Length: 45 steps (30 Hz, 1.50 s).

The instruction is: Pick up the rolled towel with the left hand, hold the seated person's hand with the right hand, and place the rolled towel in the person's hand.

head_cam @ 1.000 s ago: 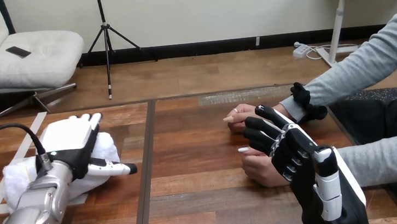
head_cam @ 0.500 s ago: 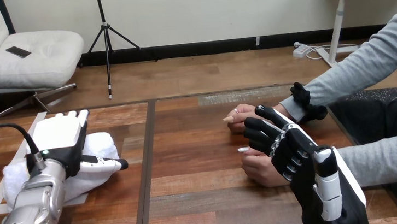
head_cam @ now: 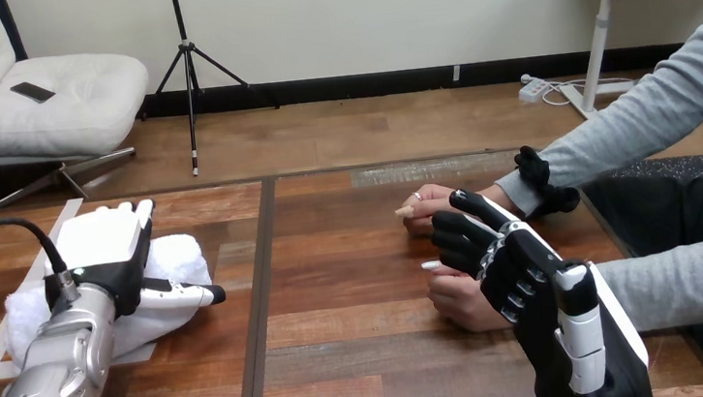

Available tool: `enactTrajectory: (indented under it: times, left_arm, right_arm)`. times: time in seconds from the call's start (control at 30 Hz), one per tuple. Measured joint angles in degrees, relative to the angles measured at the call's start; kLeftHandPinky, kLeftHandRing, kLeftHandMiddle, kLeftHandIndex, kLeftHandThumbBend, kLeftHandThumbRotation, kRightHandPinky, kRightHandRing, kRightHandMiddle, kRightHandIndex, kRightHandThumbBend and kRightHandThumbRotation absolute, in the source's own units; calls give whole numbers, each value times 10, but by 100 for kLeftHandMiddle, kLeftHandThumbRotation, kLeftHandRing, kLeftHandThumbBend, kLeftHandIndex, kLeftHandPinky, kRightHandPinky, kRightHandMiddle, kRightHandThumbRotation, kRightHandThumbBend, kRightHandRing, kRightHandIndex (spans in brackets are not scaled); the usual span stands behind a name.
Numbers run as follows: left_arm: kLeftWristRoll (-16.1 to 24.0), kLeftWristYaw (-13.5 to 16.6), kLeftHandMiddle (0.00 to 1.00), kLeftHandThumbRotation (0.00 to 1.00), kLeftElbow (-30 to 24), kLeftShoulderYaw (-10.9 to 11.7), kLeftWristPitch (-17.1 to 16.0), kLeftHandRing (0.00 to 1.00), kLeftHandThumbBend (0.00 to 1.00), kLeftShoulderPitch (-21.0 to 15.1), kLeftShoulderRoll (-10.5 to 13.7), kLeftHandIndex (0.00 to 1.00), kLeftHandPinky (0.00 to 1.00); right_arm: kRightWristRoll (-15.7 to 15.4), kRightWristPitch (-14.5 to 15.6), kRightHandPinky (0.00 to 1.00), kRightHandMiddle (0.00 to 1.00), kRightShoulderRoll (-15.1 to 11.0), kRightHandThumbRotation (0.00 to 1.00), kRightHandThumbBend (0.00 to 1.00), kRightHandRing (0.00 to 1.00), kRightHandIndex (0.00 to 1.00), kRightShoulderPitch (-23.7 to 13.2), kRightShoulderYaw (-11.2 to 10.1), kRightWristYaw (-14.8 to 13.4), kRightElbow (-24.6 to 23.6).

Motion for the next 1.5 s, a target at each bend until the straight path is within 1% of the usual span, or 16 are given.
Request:
enactTrajectory:
  times: [0.37,0.57,0.67,0.77,0.8,0.97,1.13,1.5]
  left_arm:
    - [0,-3,100,81,-1,0,-1,100,100,0,4,100,100]
    - [0,-7,100,83,-1,0,-6,100,100,0,10,100,100]
    - [0,-13,100,85,-1,0,-10,100,100,0,14,100,100]
    - [-1,-25,100,91,-2,0,-15,100,100,0,17,100,100]
    - [-1,-29,100,94,-2,0,-17,100,100,0,18,100,100]
    - [-1,-47,100,98,-1,0,-27,100,100,0,21,100,100]
    - [0,-53,100,100,-1,-2,-33,100,100,0,22,100,100]
    - [4,-55,100,100,14,-16,-39,100,100,-10,21,100,100]
  right_arm:
    - [0,-2,87,85,-1,100,90,86,87,7,0,-1,-2]
    - [1,-2,85,84,-2,100,90,85,87,9,0,-1,-2]
    - [2,-2,84,84,-2,100,90,85,86,10,0,-1,-2]
    - [3,-3,83,84,-2,100,91,85,86,10,0,-1,-2]
    - [4,-3,83,84,-1,100,91,85,86,10,0,-1,-2]
    - [9,-3,83,84,-1,100,91,85,86,10,1,-1,-3]
    - [10,-3,83,84,-1,100,92,85,87,10,1,-1,-4]
    - [14,-3,84,84,-1,100,92,85,87,10,1,0,-10]
